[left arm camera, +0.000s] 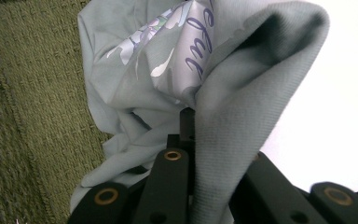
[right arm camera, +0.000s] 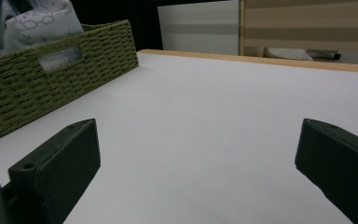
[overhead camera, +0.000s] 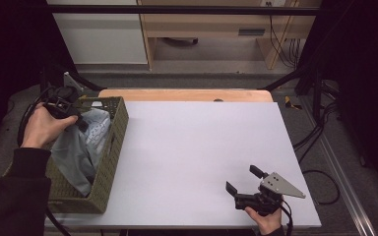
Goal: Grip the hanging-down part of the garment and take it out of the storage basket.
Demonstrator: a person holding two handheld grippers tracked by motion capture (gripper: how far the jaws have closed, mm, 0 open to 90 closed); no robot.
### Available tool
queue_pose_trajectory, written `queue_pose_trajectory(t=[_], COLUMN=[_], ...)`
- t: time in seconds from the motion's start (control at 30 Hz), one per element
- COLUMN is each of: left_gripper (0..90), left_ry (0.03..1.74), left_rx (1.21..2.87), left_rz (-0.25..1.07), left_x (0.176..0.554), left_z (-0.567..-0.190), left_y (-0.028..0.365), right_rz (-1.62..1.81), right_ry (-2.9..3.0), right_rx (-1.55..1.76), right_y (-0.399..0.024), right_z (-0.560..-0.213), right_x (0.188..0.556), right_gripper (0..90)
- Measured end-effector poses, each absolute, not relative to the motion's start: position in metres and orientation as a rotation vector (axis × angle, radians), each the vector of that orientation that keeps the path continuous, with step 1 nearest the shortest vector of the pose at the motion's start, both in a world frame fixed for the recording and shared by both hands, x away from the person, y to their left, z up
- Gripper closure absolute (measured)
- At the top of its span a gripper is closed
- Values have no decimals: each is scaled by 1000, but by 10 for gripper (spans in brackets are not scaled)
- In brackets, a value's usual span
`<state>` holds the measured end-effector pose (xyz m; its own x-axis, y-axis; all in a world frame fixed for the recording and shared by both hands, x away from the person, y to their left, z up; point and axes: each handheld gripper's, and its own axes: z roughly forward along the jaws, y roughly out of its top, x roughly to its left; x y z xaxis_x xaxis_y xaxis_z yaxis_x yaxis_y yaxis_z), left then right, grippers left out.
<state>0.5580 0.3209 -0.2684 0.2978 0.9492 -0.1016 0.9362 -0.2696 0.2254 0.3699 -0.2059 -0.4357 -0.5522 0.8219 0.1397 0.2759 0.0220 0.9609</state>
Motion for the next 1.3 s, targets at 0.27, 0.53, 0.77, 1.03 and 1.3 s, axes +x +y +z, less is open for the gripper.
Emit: queue_pose_trajectory(t=[0.27, 0.53, 0.77, 1.03, 1.3], left_gripper=[862, 862, 862, 862, 862], left_ry=[1728, 1718, 1711, 1693, 1665], left_rx=[2321, 2303, 2266, 2250, 2234], left_rz=[103, 147, 191, 243, 295], left_x=[554, 547, 540, 533, 524], left_z=[-258, -237, -209, -182, -153], left_y=[324, 329, 334, 333, 329], right_rz=[1558, 1550, 1555, 1560, 1570], right_ry=[1844, 1854, 1849, 1845, 1849], right_rx=[1117, 1109, 1108, 1104, 1095], right_y=[-206, -205, -204, -205, -205], right_z=[-436, -436, -434, -433, -431], right_x=[370, 370, 370, 370, 369], right_gripper=[4, 4, 4, 4, 4])
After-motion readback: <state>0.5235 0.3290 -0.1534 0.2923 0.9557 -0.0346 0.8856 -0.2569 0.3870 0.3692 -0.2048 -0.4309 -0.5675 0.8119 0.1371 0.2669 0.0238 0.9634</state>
